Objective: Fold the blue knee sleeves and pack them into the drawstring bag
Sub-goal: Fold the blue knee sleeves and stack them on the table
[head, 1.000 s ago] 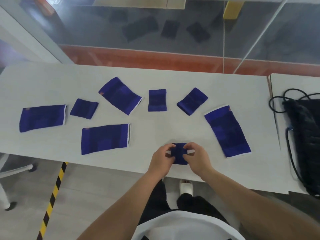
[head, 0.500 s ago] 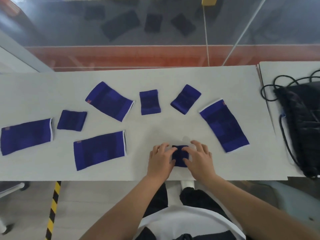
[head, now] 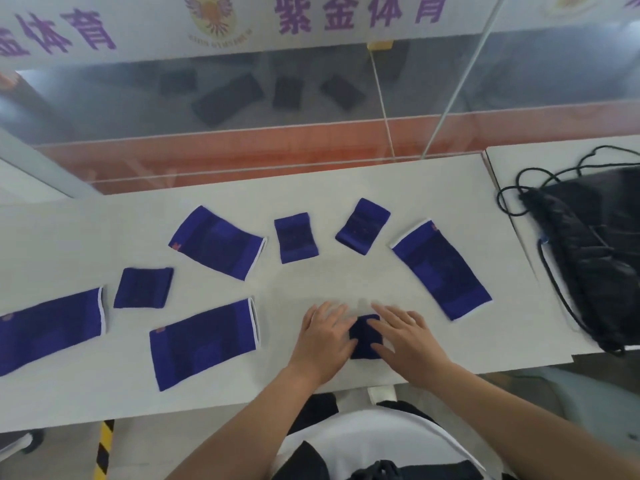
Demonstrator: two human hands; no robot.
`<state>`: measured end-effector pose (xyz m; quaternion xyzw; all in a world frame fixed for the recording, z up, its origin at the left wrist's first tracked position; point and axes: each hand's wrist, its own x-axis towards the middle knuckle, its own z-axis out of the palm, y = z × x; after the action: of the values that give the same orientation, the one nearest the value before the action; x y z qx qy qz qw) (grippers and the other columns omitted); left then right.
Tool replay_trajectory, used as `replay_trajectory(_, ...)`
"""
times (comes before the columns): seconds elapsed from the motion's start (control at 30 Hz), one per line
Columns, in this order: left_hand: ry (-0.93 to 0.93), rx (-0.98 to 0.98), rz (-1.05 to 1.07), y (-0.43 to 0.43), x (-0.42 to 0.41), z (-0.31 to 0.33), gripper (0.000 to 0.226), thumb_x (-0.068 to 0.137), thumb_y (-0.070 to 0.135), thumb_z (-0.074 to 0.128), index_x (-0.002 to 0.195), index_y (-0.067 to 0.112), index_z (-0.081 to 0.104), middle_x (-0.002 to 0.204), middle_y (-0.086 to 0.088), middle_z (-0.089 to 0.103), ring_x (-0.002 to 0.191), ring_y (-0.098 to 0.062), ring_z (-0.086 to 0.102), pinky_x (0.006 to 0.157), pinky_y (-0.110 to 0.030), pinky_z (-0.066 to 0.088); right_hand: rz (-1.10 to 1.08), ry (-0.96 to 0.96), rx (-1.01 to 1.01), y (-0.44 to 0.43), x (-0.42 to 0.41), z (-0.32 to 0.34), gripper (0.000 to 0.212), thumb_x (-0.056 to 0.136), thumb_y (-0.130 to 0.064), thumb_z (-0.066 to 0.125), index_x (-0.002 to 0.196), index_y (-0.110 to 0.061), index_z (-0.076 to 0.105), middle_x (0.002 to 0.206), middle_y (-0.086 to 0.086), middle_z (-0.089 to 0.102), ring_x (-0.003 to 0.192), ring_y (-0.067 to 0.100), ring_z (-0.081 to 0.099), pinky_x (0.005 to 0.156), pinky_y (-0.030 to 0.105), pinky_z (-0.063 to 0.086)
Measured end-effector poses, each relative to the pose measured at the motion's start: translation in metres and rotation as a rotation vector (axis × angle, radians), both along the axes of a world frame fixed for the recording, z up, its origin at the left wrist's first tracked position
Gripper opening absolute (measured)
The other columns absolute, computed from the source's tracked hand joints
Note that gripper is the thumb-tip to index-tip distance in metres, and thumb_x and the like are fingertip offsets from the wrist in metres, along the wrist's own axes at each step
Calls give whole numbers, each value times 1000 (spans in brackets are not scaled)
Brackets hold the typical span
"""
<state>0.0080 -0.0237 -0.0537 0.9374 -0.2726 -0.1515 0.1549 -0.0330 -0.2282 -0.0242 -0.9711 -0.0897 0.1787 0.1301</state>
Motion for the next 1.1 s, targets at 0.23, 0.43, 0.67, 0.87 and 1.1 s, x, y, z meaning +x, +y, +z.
replay_trajectory(0.23, 58, 11, 274, 15, 111, 25, 58, 95, 35, 56, 149, 20, 39, 160, -4, 31, 148, -27, 26, 120, -41, 20, -464, 142, 218, -9, 0, 32, 55, 97, -40, 57, 149, -31, 43, 161, -5, 35, 146, 18, 36, 119, 39, 29)
replay_trajectory(0.43, 139, 276, 134, 24, 179, 15, 70, 94, 41, 57, 152, 13, 29, 162, -8, 26, 146, -31, 27, 116, -43, 29, -710, 206, 263, -13, -13, 52, 47, 95, -34, 62, 141, -28, 52, 153, -7, 47, 138, 16, 46, 113, 30, 34)
replay_trajectory(0.67, -70, 119, 68, 25, 161, 3, 35, 92, 16, 58, 125, 7, 62, 128, -9, 63, 118, -30, 57, 96, -39, 43, -928, 220, 416, -11, -31, 57, 36, 95, -31, 64, 131, -28, 61, 123, -4, 61, 112, 18, 59, 87, 26, 40)
replay_trajectory(0.87, -220, 102, 12, 38, 129, -8, 17, 64, 5, 80, 79, 13, 75, 75, -1, 74, 64, -22, 68, 70, -35, 53, -940, 200, 538, -17, -14, 60, 30, 95, -33, 63, 125, -28, 64, 125, -2, 64, 120, 16, 58, 83, 27, 44)
replay_trajectory(1.1, 37, -82, 288, 25, 100, 33, 18, 91, 19, 57, 103, 17, 71, 94, 1, 71, 83, -24, 65, 75, -33, 48, -752, 256, 724, -14, 17, 83, 37, 92, -36, 68, 127, -33, 59, 130, -11, 61, 111, 6, 63, 91, 29, 52)
